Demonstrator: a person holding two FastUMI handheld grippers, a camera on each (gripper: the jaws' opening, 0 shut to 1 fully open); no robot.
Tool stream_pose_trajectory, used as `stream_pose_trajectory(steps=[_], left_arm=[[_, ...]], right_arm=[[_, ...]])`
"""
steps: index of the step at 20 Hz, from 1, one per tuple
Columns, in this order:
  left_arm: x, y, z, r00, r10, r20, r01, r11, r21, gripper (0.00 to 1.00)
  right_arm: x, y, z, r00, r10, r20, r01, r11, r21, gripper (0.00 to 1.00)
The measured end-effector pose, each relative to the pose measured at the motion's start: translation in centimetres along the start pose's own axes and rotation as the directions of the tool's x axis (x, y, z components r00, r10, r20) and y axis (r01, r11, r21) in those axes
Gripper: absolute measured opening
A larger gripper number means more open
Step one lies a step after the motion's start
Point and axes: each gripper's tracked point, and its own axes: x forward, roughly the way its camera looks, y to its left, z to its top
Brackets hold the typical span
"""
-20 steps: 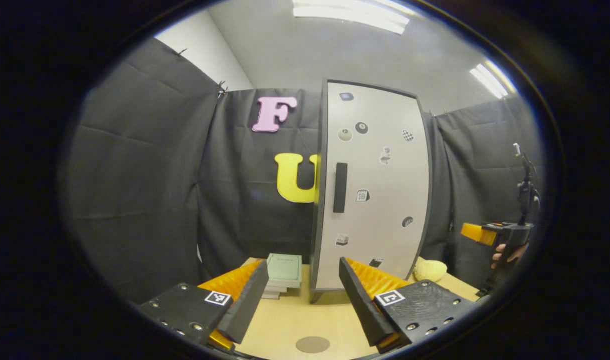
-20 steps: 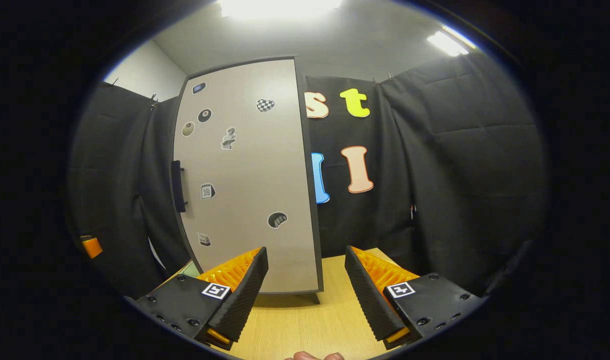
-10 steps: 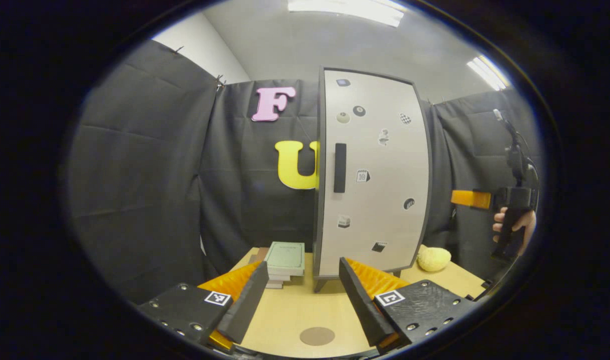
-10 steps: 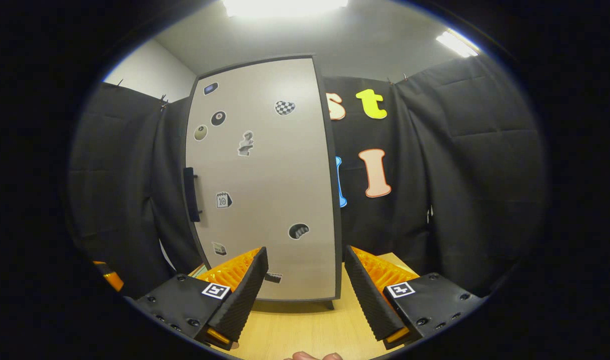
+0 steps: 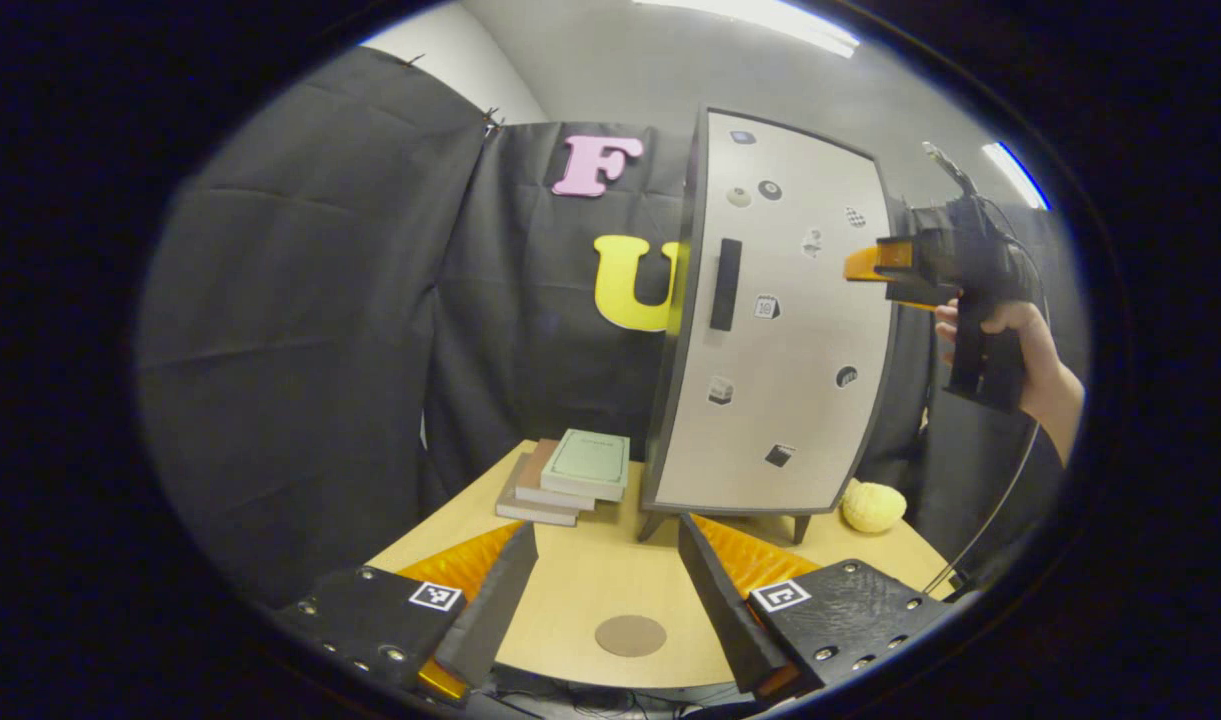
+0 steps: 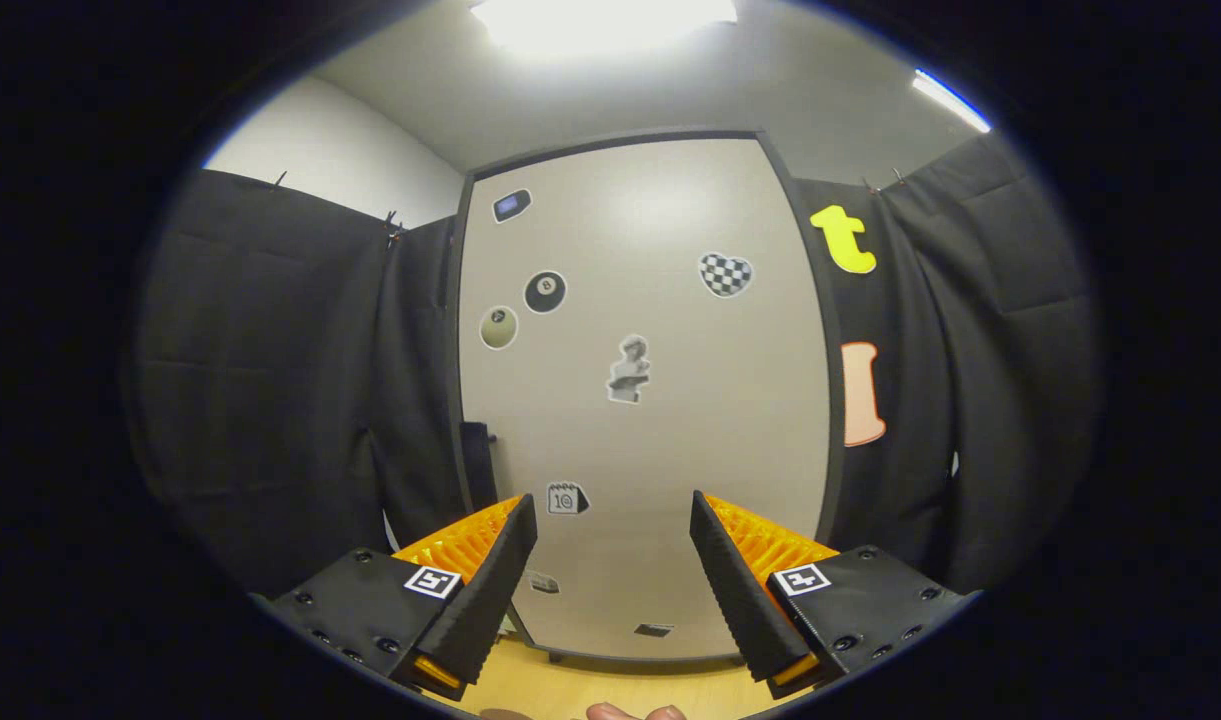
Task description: Open the cabinet door with the right hand, grasp the bottle in the cabinet with the left hand and place it on the coaster, then close the cabinet door with the right hand.
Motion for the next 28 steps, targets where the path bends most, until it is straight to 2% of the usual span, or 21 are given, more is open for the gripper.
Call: stream_pose_trajectory(steps=[1, 3, 8, 11, 12, 15, 16, 17, 19, 20, 23, 25, 26, 28], left_arm=[[0.1, 0.7, -0.1, 1.0, 0.018, -0.002, -0.018, 1.0, 0.0, 0.89], [-0.5, 2.8, -0.1, 0.999, 0.052, 0.0, -0.052, 0.999, 0.006, 0.89], [-0.8, 7.0, 0.4, 0.991, 0.132, 0.007, -0.132, 0.991, 0.002, 0.87], [-0.8, 8.9, 0.3, 0.986, 0.165, 0.005, -0.165, 0.986, -0.022, 0.89], [-0.8, 9.3, 0.0, 0.985, 0.175, -0.003, -0.175, 0.984, -0.028, 0.89], [-0.7, 11.0, -0.1, 0.977, 0.213, -0.025, -0.214, 0.976, -0.037, 0.87], [-1.1, 11.4, 0.1, 0.974, 0.223, -0.03, -0.224, 0.974, -0.036, 0.92], [-1.2, 11.8, 0.4, 0.971, 0.236, -0.028, -0.237, 0.971, -0.027, 0.87], [-1.6, 12.7, 0.7, 0.959, 0.283, -0.027, -0.283, 0.959, 0.003, 0.87], [-1.9, 12.9, 0.8, 0.95, 0.31, -0.033, -0.31, 0.951, 0.015, 0.87], [-2.8, 12.1, 1.5, 0.93, 0.367, -0.026, -0.368, 0.93, -0.001, 0.87], [-3.3, 11.0, 1.1, 0.921, 0.388, -0.038, -0.389, 0.921, -0.024, 0.89], [-3.5, 10.8, 0.6, 0.914, 0.403, -0.047, -0.405, 0.914, -0.024, 0.89], [-4.0, 10.0, 0.7, 0.903, 0.428, -0.048, -0.429, 0.903, -0.028, 0.87]], right_arm=[[0.9, 1.0, 0.7, 1.0, 0.011, 0.014, -0.01, 1.0, -0.02, 0.98], [2.7, 2.9, 1.6, 0.999, 0.023, 0.033, -0.021, 0.998, -0.052, 0.98], [7.0, 7.3, 2.1, 0.998, 0.045, 0.05, -0.043, 0.998, -0.04, 0.98], [9.4, 9.2, 1.0, 0.999, 0.047, 0.013, -0.046, 0.997, -0.058, 0.98], [10.1, 9.6, 0.5, 0.999, 0.042, -0.003, -0.042, 0.997, -0.061, 0.94], [12.0, 10.4, -1.2, 0.999, 0.02, -0.051, -0.024, 0.998, -0.063, 0.94], [12.4, 10.5, -1.9, 0.998, 0.015, -0.065, -0.019, 0.998, -0.066, 0.96], [12.8, 10.6, -2.5, 0.997, 0.011, -0.076, -0.016, 0.998, -0.067, 0.9], [13.3, 11.0, -3.4, 0.995, 0.018, -0.099, -0.024, 0.998, -0.061, 0.8], [13.4, 11.1, -3.8, 0.994, 0.022, -0.107, -0.027, 0.998, -0.055, 0.68], [14.2, 11.2, -3.8, 0.994, 0.03, -0.107, -0.032, 0.999, -0.019, 0.48], [14.5, 11.3, -3.7, 0.994, 0.024, -0.109, -0.023, 1.0, 0.007, 0.46], [14.4, 11.1, -3.7, 0.993, 0.024, -0.112, -0.024, 1.0, -0.006, 0.37], [14.4, 11.3, -3.7, 0.994, 0.015, -0.113, -0.019, 0.999, -0.036, 0.33]])
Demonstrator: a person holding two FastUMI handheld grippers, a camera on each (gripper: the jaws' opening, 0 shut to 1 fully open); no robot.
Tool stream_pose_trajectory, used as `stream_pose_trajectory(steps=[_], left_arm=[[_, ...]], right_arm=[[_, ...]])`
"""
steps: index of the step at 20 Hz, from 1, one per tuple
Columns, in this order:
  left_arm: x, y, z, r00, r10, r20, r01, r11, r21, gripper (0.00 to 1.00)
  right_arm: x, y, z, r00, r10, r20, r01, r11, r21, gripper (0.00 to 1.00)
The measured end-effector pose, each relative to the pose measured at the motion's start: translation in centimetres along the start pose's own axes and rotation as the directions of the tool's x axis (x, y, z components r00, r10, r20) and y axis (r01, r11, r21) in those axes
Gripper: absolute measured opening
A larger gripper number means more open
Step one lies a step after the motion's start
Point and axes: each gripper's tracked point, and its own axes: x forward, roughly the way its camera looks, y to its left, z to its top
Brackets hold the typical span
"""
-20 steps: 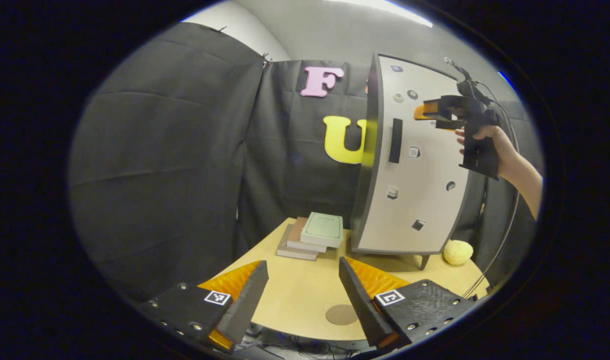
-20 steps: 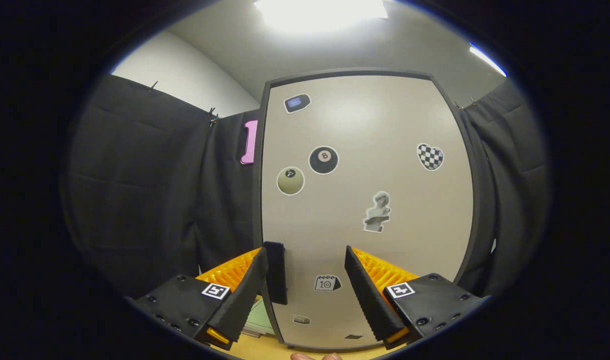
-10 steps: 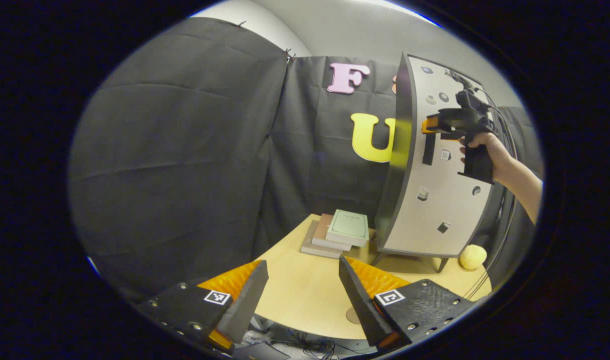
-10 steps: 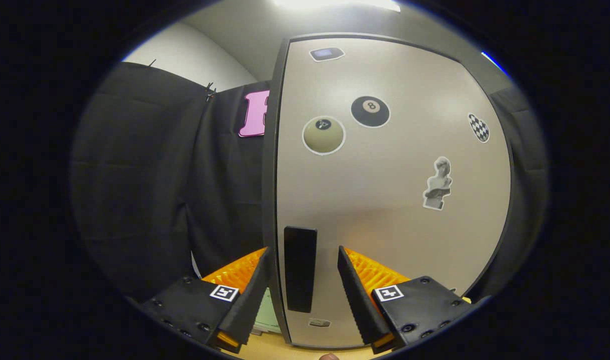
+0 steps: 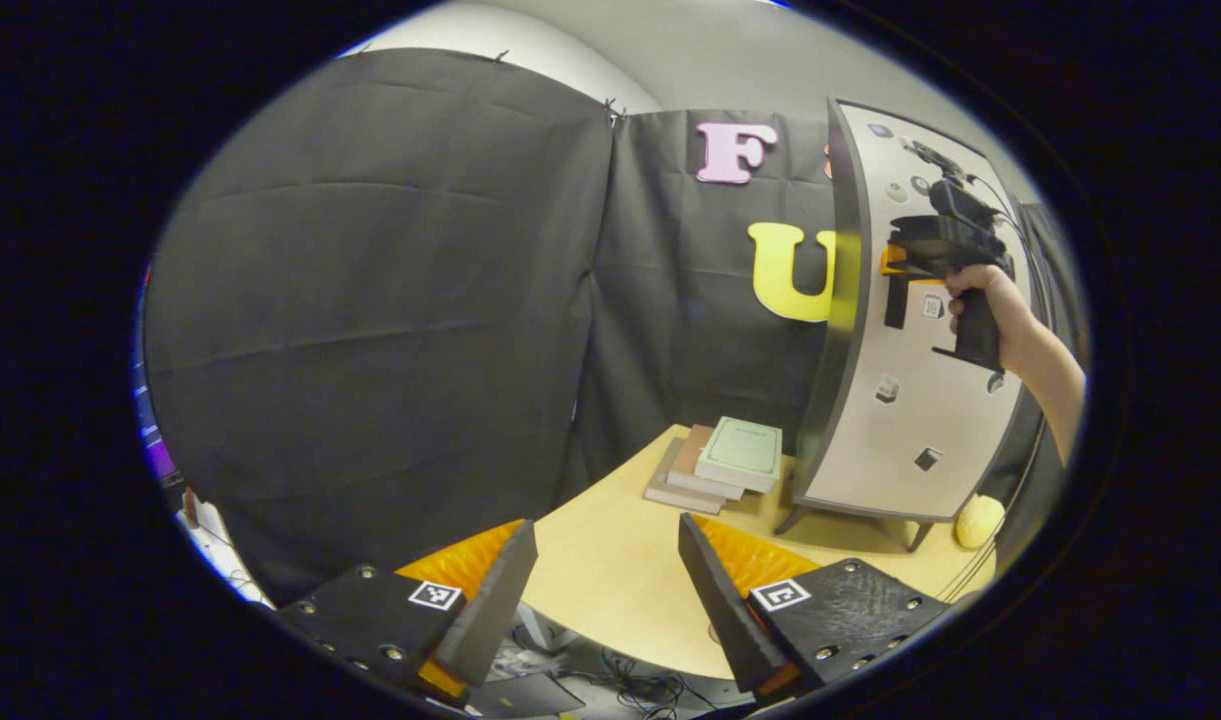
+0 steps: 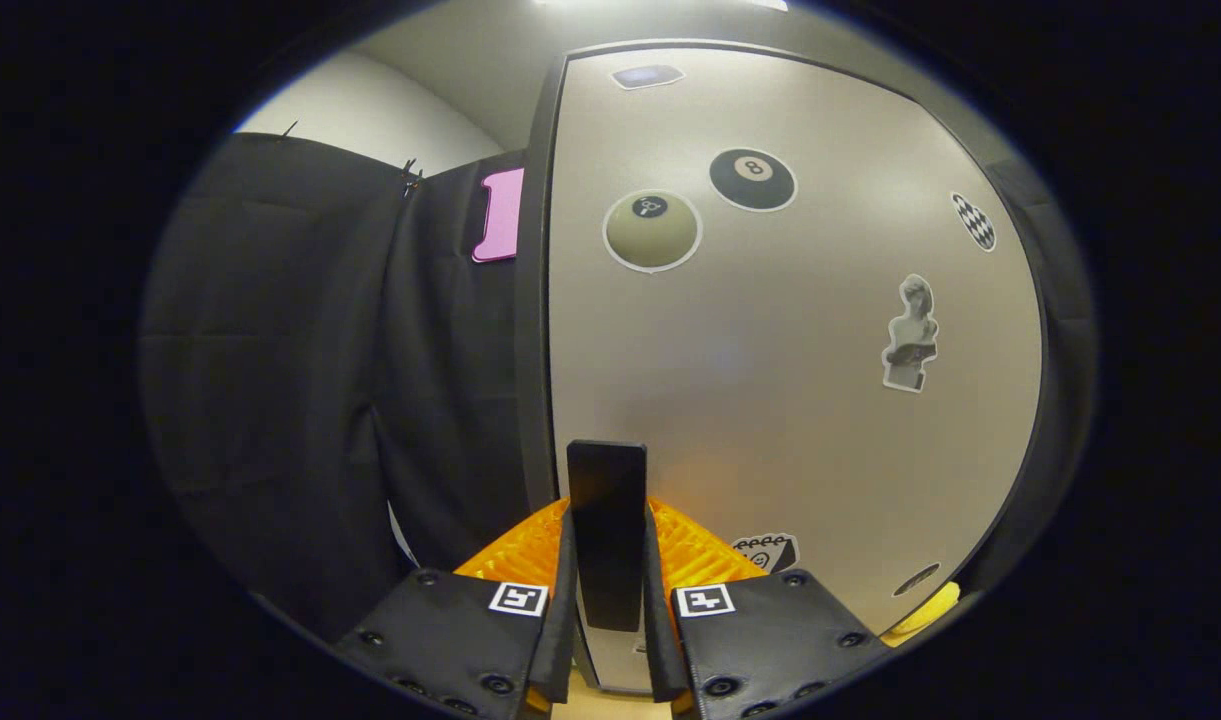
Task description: Open the cabinet door with the right hand, grasp the bottle in the cabinet with the left hand and place it on the coaster, then close the cabinet door with the right hand.
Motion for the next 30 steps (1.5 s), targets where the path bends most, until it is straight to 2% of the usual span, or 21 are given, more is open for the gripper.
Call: stream_pose_trajectory(steps=[1, 3, 4, 5, 8, 14, 17, 21, 26, 30], left_arm=[[-0.5, -0.2, 0.1, 1.0, 0.005, 0.002, -0.005, 1.0, -0.007, 0.89], [-1.0, -0.8, 0.3, 1.0, -0.001, 0.003, 0.001, 1.0, -0.029, 0.89], [-0.9, -1.3, 0.3, 1.0, -0.014, 0.003, 0.014, 0.999, -0.037, 0.87], [-0.7, -1.5, 0.3, 1.0, -0.028, 0.003, 0.028, 0.999, -0.037, 0.89], [0.3, -1.4, 0.5, 0.998, -0.064, 0.003, 0.064, 0.998, -0.013, 0.87], [1.8, -1.4, 1.9, 0.982, -0.191, 0.016, 0.19, 0.981, 0.035, 0.87], [1.6, -0.7, 2.0, 0.971, -0.24, 0.016, 0.239, 0.97, 0.04, 0.87], [1.4, -0.5, 1.0, 0.941, -0.339, 0.007, 0.339, 0.94, 0.032, 0.87], [1.9, -0.9, 0.0, 0.903, -0.431, -0.003, 0.429, 0.898, 0.099, 0.87], [1.7, -2.4, -0.2, 0.867, -0.498, -0.006, 0.496, 0.863, 0.097, 0.87]], right_arm=[[0.0, 0.0, -0.1, 1.0, 0.004, -0.006, -0.004, 1.0, 0.008, 0.31], [-0.1, 0.0, -0.1, 1.0, 0.024, -0.014, -0.024, 0.999, 0.034, 0.33], [0.0, 0.1, -0.1, 0.999, 0.039, -0.015, -0.038, 0.998, 0.04, 0.27], [0.1, 0.1, -0.2, 0.998, 0.054, -0.02, -0.053, 0.998, 0.043, 0.28], [0.0, 0.1, -0.2, 0.997, 0.074, -0.031, -0.072, 0.996, 0.057, 0.17], [-1.1, 0.1, -0.5, 0.997, 0.064, -0.05, -0.062, 0.997, 0.043, 0.17], [-3.9, 0.3, -0.4, 0.998, 0.054, -0.042, -0.052, 0.997, 0.048, 0.17], [-7.9, -0.2, -0.4, 0.999, 0.034, -0.031, -0.032, 0.999, 0.043, 0.17], [-12.8, -1.8, -1.0, 1.0, -0.001, -0.015, 0.002, 0.999, 0.05, 0.17], [-13.5, -2.4, -1.1, 1.0, -0.019, -0.012, 0.019, 0.998, 0.062, 0.17]])
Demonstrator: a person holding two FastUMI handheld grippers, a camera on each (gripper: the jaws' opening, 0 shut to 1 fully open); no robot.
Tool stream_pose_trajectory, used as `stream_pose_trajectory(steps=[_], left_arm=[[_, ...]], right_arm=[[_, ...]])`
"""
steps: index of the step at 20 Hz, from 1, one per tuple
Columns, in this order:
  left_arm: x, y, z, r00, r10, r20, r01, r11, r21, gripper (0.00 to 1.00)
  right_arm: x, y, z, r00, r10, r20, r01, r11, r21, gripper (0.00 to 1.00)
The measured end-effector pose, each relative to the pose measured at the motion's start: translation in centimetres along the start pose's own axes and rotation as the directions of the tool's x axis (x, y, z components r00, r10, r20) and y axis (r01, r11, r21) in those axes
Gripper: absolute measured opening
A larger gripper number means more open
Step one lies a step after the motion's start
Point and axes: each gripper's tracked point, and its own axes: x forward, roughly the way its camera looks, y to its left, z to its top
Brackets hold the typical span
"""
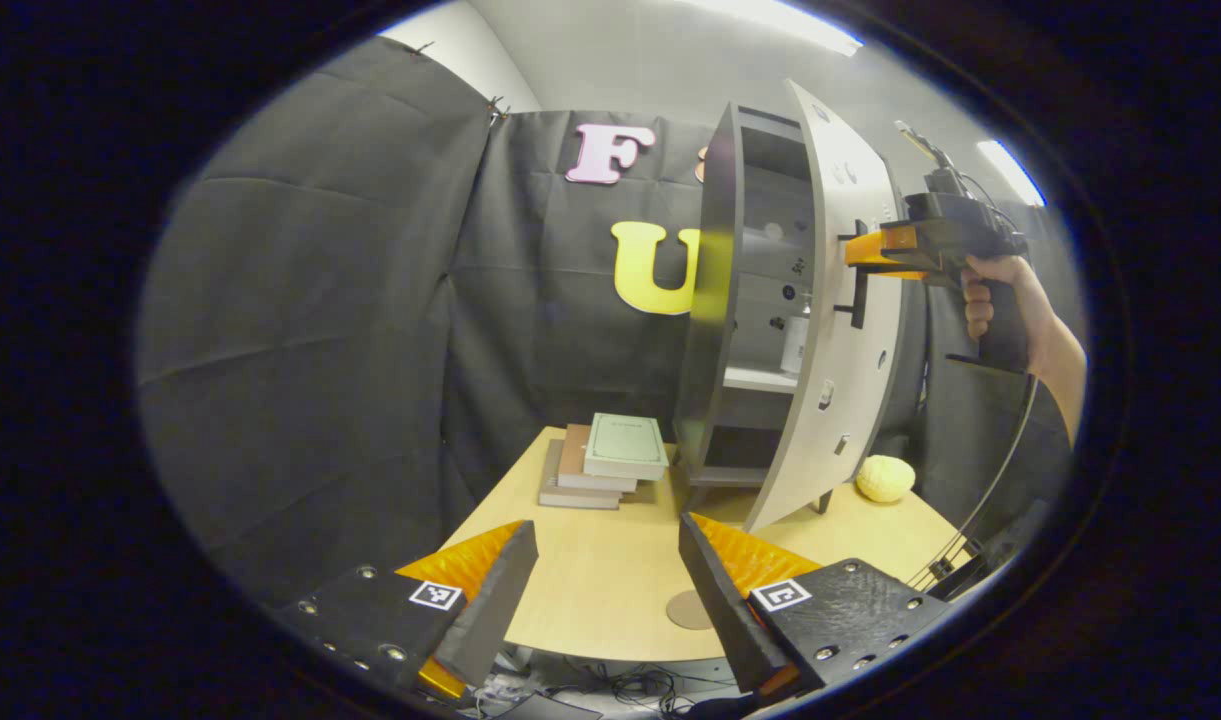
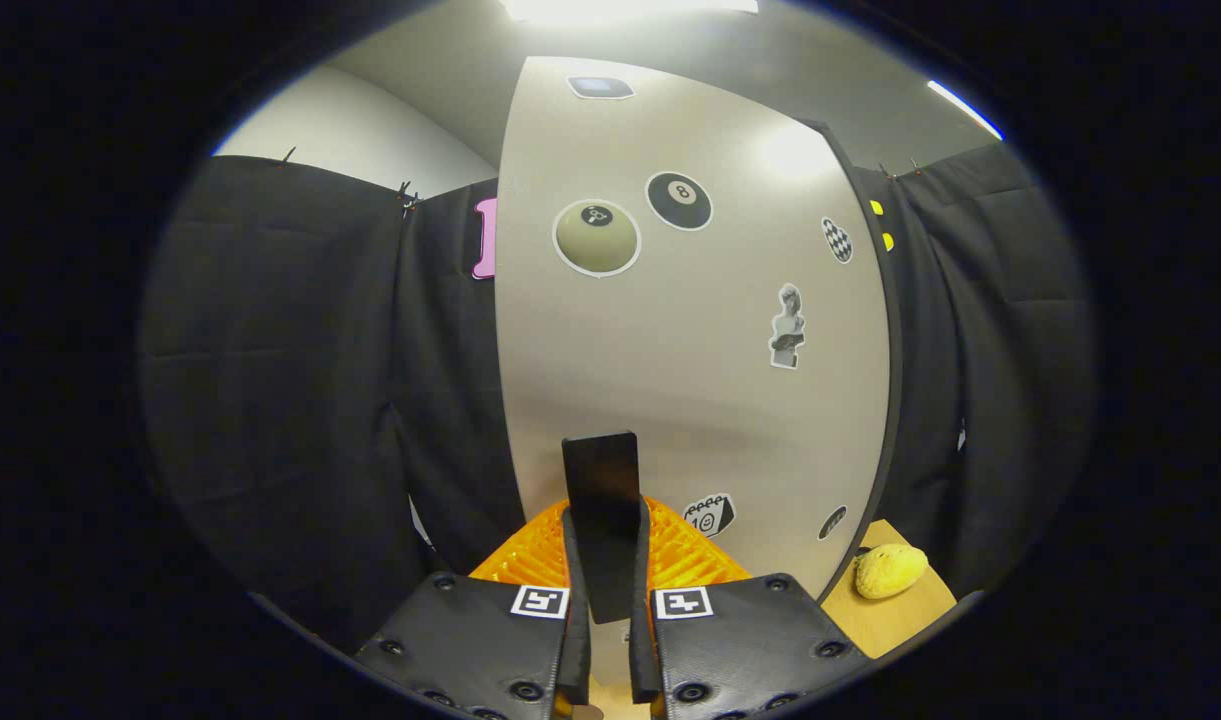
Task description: Open the cabinet door with the right hand, grasp the bottle in the cabinet with the left hand and place it on the coaster, then close the cabinet door with the right hand.
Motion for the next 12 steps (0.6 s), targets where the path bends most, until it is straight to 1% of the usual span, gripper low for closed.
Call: stream_pose_trajectory(steps=[6, 8, 12], left_arm=[[0.5, -2.4, 0.1, 0.997, -0.083, -0.002, 0.083, 0.996, 0.022, 0.87], [0.3, -2.4, 0.0, 0.994, -0.105, -0.005, 0.105, 0.994, 0.033, 0.87], [0.9, -4.5, -0.2, 0.988, -0.156, -0.013, 0.156, 0.987, 0.023, 0.87]], right_arm=[[-2.9, -1.4, 0.0, 1.0, -0.018, 0.006, 0.018, 1.0, 0.02, 0.17], [-3.5, -1.9, 0.0, 1.0, -0.029, 0.01, 0.029, 0.999, 0.025, 0.17], [-5.5, -3.5, 0.0, 0.997, -0.077, 0.021, 0.076, 0.997, 0.03, 0.17]])
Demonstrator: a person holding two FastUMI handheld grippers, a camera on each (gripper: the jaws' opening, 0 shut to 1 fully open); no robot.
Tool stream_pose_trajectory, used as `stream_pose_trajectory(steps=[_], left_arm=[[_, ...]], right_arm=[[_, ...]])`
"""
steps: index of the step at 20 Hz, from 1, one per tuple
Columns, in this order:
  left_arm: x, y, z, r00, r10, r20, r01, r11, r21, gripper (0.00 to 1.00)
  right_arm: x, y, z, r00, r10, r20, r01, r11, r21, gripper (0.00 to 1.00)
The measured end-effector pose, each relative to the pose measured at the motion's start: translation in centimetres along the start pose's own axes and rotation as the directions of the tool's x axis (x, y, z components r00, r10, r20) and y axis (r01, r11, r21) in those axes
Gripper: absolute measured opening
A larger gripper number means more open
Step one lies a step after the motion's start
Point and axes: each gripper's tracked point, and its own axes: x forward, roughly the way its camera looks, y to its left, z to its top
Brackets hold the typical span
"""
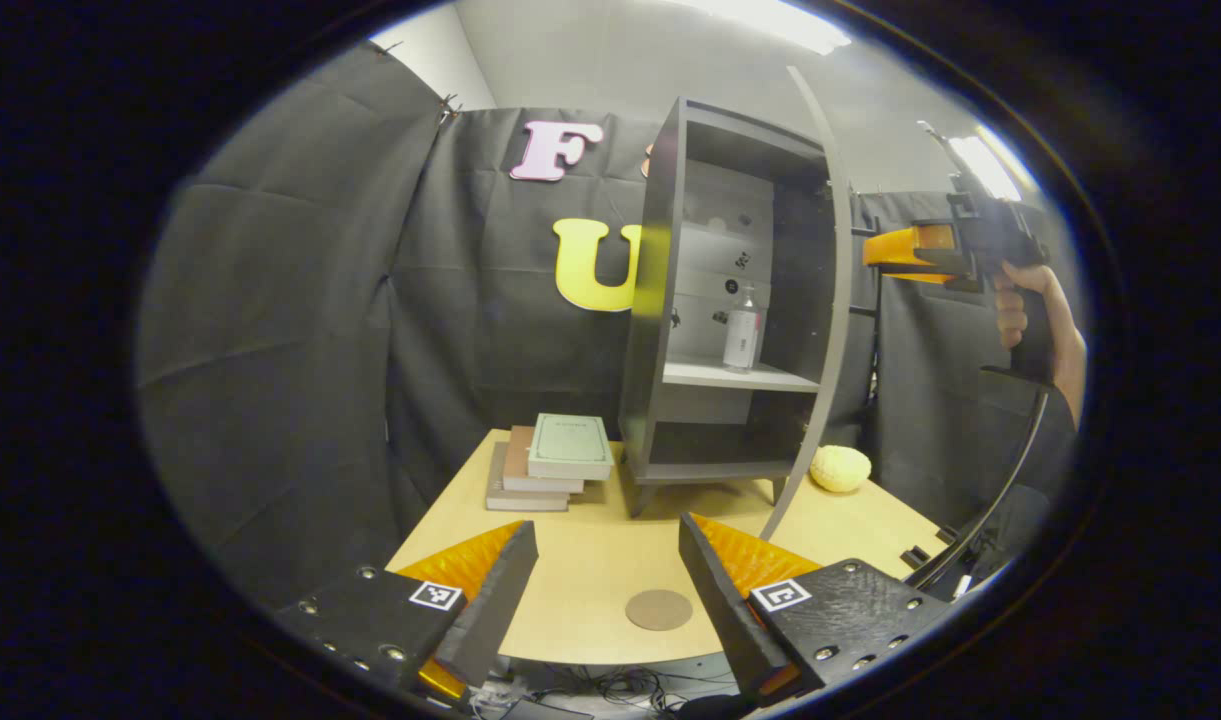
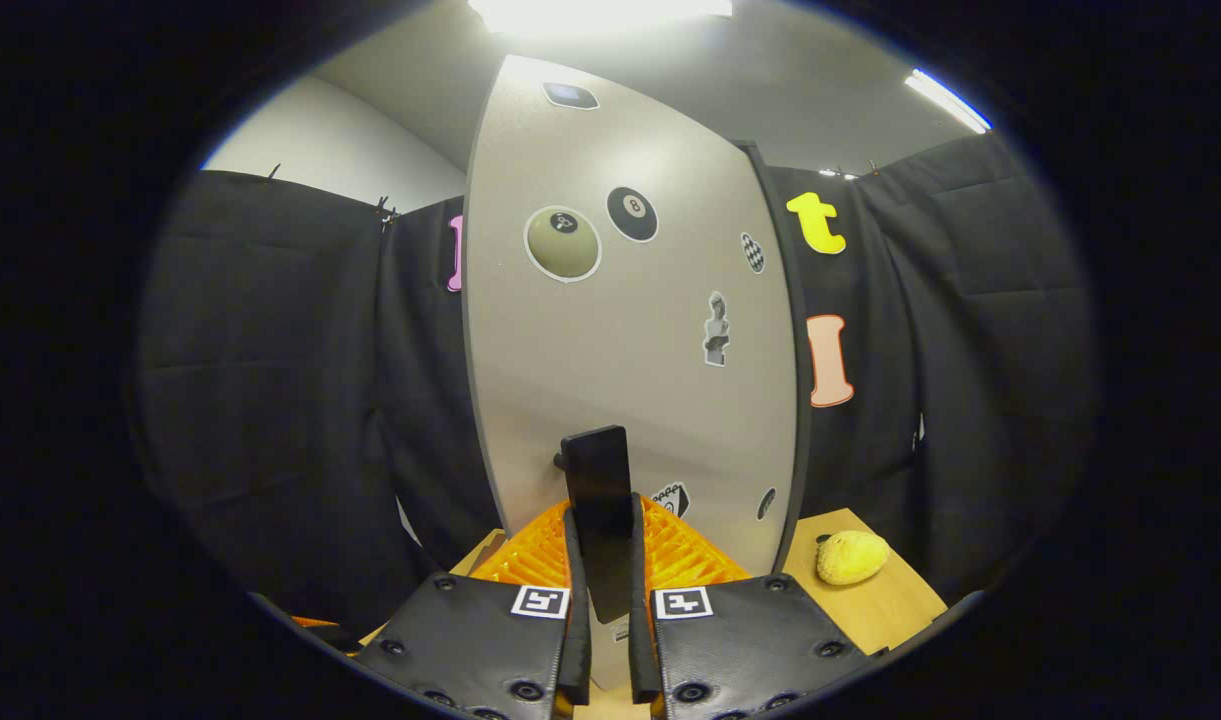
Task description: Open the cabinet door with the right hand, grasp the bottle in the cabinet with the left hand and place it on the coaster, then close the cabinet door with the right hand.
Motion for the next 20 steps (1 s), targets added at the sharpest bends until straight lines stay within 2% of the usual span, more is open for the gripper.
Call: stream_pose_trajectory(steps=[9, 10, 12, 16, 20], left_arm=[[2.2, -4.9, 0.3, 0.99, -0.142, -0.013, 0.142, 0.99, 0.023, 0.87], [2.6, -5.4, 0.2, 0.988, -0.155, -0.017, 0.156, 0.987, 0.025, 0.87], [3.3, -6.5, 0.0, 0.983, -0.18, -0.027, 0.181, 0.983, 0.028, 0.87], [5.6, -9.0, -0.2, 0.972, -0.226, -0.059, 0.228, 0.973, 0.025, 0.89], [8.8, -11.8, 0.8, 0.961, -0.268, -0.07, 0.271, 0.962, 0.032, 0.89]], right_arm=[[-4.0, -6.3, 0.5, 0.992, -0.127, -0.007, 0.127, 0.99, 0.053, 0.14], [-4.0, -7.2, 0.2, 0.989, -0.147, -0.003, 0.147, 0.989, 0.032, 0.07], [-4.4, -8.6, 0.2, 0.984, -0.179, -0.004, 0.179, 0.984, 0.0, 0.07], [-5.4, -11.5, 0.5, 0.973, -0.231, -0.004, 0.231, 0.973, 0.022, 0.03], [-5.8, -14.1, 0.6, 0.968, -0.25, 0.013, 0.249, 0.967, 0.056, 0.03]])
